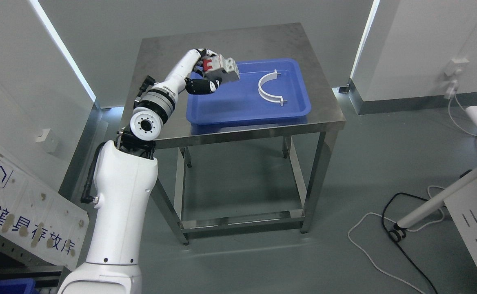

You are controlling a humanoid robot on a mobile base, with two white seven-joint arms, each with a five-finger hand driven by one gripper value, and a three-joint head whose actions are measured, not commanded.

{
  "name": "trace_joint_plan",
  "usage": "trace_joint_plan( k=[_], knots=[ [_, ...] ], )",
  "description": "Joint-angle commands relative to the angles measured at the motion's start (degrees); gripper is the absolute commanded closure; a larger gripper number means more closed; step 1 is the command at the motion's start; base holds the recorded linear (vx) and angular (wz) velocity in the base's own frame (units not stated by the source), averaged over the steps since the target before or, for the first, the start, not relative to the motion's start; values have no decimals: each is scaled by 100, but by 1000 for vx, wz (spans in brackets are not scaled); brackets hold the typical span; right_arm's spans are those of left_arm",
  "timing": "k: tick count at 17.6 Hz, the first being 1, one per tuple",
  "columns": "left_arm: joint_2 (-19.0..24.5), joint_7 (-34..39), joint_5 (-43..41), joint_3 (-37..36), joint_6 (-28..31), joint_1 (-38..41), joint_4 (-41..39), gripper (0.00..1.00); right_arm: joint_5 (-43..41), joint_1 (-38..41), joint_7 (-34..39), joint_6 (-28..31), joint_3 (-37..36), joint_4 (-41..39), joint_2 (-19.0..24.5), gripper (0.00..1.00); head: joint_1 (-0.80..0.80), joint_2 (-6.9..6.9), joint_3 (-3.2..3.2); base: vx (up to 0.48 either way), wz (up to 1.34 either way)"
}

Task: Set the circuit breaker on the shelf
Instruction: 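Turn toward the shelf rack carrying the breaker in the left hand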

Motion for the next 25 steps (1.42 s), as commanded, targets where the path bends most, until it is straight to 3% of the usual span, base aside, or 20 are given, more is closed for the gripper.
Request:
trace_joint_plan(
  k=[1, 5, 9, 12, 18, 25],
  knots=[
    [100, 761, 1828, 846, -126, 656, -1843, 84, 6, 99, -36, -162, 0, 2, -100, 0, 0, 0, 0, -330, -104],
    [100, 448, 2270, 695, -538, 1246, -2610, 84, 6, 99, -36, -162, 0, 2, -100, 0, 0, 0, 0, -440, -103],
    [100, -1475, 2455, 818, -2066, 1887, -2681, 84, 6, 99, -36, -162, 0, 2, -100, 0, 0, 0, 0, -577, 122],
    [100, -1707, 2656, 775, -2534, 2239, -2812, 83, 6, 99, -36, -162, 0, 2, -100, 0, 0, 0, 0, -656, 232],
    [100, -1655, 2692, 414, -2544, 2206, -2963, 83, 6, 99, -36, -162, 0, -7, -100, 0, 0, 0, 0, -549, 565],
    [100, -1602, 2167, 458, -1122, 1187, -2928, 84, -3, 99, -36, -162, 0, 2, -100, 0, 0, -1, 0, -322, 1898]
  ],
)
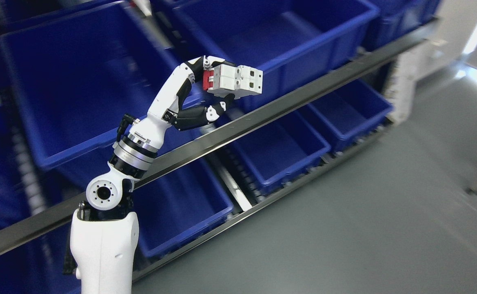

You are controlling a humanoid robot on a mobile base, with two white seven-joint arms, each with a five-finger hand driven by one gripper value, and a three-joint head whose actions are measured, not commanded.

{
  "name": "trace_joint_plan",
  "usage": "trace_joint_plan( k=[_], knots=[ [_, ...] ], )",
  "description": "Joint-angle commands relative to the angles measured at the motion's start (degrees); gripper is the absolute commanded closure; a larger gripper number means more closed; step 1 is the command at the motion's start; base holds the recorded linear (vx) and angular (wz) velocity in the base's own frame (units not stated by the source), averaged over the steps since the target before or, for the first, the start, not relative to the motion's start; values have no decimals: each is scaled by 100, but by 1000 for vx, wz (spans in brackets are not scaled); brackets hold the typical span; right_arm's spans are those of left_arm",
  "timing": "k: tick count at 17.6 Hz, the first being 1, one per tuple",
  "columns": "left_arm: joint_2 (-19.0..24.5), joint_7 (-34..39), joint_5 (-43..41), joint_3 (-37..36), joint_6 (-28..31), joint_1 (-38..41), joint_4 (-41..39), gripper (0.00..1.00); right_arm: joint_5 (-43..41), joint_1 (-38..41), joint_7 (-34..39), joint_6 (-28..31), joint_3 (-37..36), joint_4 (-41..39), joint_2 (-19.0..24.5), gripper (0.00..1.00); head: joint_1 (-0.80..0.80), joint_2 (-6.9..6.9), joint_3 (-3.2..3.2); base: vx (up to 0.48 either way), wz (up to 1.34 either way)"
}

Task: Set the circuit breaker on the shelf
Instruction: 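Turn toward the shelf rack carrying the breaker in the left hand, then lower the breaker into the blue bin beside the left hand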

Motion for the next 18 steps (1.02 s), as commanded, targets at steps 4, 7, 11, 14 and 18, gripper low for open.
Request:
trace_joint_plan(
  k=[4, 7, 11, 14, 18],
  knots=[
    [100, -144, -1181, 33, 1290, -1245, 16, 84, 4, 97, -2, -148, 0, -7, -100, 0, 0, -1, 0, -87, 1315],
    [100, -775, -2042, -46, 1625, -2009, 683, 84, 4, 97, -2, -148, 0, 2, -100, 0, 0, -1, 0, 30, 665],
    [100, -1217, -2914, -55, 1696, -2977, 2203, 84, -5, 97, -2, -148, 0, 1, -100, 0, 0, -2, 0, 57, 199],
    [114, -1069, -3073, -204, 1504, -3364, 3344, 83, -5, 97, -2, -148, 0, 2, -100, 0, 0, -2, 0, 23, 100],
    [149, 20, -3143, -380, 1116, -3532, 4498, 83, -5, 97, -2, -148, 0, -7, -100, 0, 0, -2, 0, -2, -15]
  ],
)
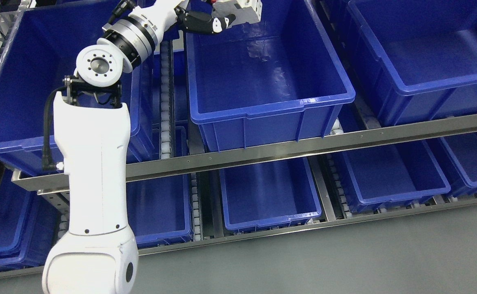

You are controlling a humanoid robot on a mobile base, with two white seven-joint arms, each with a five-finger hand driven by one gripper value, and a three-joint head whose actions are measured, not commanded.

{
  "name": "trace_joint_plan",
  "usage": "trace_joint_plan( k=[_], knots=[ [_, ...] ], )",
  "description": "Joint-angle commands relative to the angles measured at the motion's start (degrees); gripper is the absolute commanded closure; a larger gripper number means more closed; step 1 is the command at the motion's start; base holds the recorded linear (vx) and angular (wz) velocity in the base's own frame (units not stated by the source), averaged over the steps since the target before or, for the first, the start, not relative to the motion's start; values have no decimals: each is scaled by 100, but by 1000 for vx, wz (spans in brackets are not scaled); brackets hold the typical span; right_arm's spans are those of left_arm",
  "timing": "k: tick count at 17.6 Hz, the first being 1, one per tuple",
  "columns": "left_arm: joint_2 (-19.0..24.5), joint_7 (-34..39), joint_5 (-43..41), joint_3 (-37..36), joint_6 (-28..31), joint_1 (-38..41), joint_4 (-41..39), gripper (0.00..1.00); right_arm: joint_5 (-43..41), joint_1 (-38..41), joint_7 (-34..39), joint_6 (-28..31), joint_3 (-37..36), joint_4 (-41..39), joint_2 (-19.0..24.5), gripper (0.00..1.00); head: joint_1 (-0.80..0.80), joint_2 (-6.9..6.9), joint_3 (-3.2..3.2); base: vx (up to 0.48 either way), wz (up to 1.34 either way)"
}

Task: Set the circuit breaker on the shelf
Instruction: 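Lower the breaker into the blue bin beside the left hand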

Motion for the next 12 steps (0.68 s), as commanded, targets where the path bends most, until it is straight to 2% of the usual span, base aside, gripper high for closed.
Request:
trace_joint_plan(
  k=[1, 4, 12],
  knots=[
    [176, 615, -334, -245, -266, -449, 2508, 83, 3, 96, 2, -152, 0, 2, -100, 0, 0, 0, 0, -6, -34],
    [299, 606, -334, -272, -327, -422, 2500, 83, -5, 96, 2, -152, 0, 2, -100, 0, 0, 0, 0, -2, -24],
    [282, 580, -325, -421, -327, -422, 2456, 83, 4, 96, 2, -152, 0, -7, -100, 0, 0, 0, 0, 0, -6]
  ],
)
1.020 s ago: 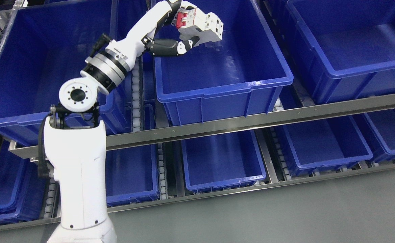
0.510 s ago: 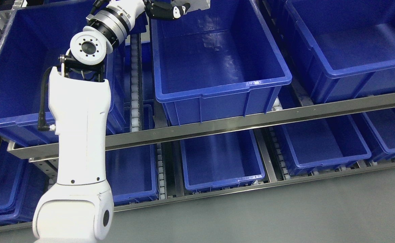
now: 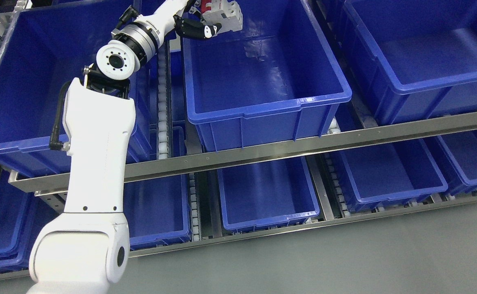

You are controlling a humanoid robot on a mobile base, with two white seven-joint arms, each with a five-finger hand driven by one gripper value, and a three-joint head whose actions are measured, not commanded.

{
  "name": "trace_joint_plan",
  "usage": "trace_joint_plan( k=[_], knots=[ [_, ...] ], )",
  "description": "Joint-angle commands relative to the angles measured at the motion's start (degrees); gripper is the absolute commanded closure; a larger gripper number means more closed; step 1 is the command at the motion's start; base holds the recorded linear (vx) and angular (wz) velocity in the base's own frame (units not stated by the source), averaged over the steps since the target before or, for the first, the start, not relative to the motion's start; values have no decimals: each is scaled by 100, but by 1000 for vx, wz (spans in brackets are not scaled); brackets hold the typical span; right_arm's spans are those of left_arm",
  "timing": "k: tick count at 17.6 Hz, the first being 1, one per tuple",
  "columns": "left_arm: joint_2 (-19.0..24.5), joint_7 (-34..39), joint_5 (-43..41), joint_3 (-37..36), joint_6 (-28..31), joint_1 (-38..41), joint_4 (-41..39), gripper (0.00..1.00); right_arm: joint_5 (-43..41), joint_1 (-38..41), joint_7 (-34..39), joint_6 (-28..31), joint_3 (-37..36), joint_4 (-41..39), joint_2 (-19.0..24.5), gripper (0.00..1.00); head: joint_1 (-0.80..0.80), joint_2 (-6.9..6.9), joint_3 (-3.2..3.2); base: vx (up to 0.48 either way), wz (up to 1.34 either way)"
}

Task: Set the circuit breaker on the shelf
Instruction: 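Lower the breaker into the blue bin beside the left hand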

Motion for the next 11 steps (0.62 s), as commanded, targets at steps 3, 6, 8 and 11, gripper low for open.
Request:
trace_joint_plan(
  k=[3, 6, 8, 11],
  knots=[
    [129, -10, -32, -245, 1, -42, 733, 83, -5, 96, 4, -153, 0, 2, -100, 0, 0, 0, 0, 0, 0],
    [164, 8, -32, -237, 10, -112, 847, 83, 3, 96, 4, -153, 0, 2, -100, 0, 0, 0, 0, 0, 0],
    [155, 43, -32, -237, 2, -156, 1075, 82, 3, 96, 4, -153, 0, -7, -100, 0, 0, 0, 0, 0, 0],
    [50, 130, -32, -280, 1, -235, 1593, 82, 4, 96, 4, -153, 0, 2, -100, 0, 0, 0, 0, 0, 0]
  ],
)
